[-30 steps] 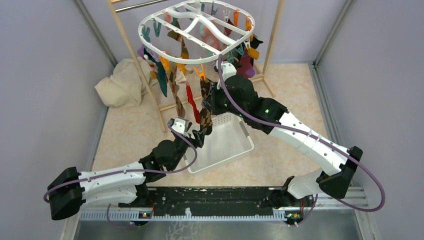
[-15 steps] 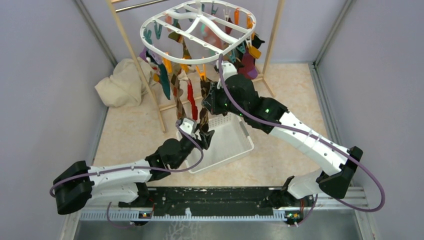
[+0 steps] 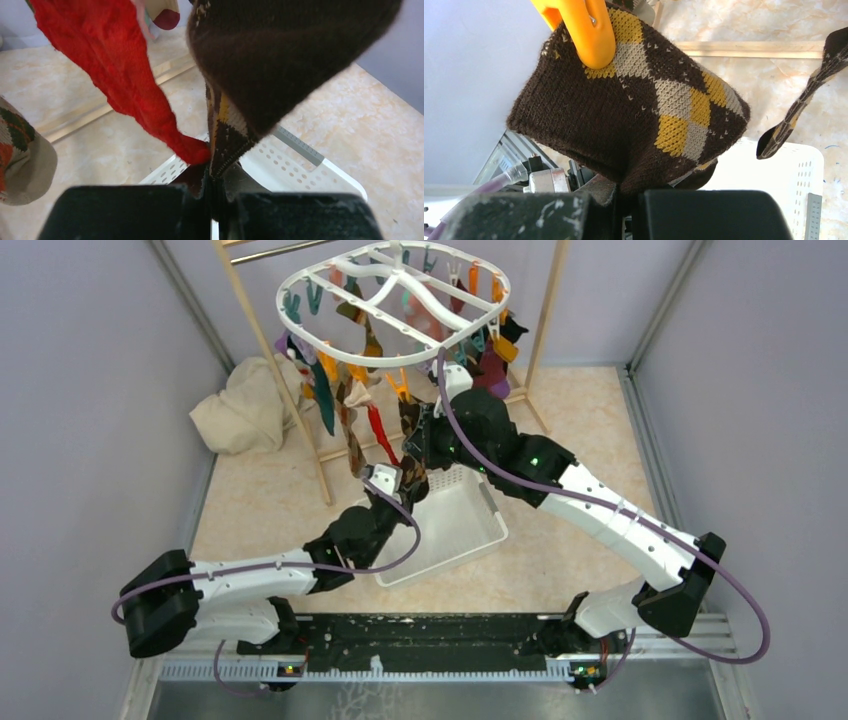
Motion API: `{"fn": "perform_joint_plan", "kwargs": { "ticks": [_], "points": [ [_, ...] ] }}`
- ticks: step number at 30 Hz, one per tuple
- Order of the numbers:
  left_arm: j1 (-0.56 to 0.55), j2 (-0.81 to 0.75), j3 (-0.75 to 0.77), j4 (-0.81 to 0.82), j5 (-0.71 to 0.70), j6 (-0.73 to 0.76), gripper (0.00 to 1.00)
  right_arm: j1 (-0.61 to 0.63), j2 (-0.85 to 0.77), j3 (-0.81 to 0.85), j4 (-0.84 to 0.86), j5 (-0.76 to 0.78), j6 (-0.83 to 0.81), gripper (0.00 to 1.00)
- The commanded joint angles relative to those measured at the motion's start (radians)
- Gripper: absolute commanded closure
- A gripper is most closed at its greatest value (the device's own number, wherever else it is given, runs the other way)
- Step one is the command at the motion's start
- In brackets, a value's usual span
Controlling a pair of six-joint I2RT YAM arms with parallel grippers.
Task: Remove the socks clipped to the hanger
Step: Remove the sock from the hanger.
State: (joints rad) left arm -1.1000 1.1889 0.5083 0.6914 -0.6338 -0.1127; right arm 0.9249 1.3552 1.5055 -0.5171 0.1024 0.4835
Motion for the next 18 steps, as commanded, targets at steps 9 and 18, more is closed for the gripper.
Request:
{"fn": "perform_joint_plan", "kwargs": {
  "ticks": [9,18],
  "points": [
    [-0.006,-0.122,0.087,-0.316,-0.049,-0.138,1.00,-0.013,-0.055,-0.025,0.006,0.066,-0.017,0.45],
    [-0.006,-0.060,0.143,-0.433,-0.073,-0.177,1.00,-0.009,-0.208,-0.167,0.154,0.080,-0.075,0.42]
  ]
}}
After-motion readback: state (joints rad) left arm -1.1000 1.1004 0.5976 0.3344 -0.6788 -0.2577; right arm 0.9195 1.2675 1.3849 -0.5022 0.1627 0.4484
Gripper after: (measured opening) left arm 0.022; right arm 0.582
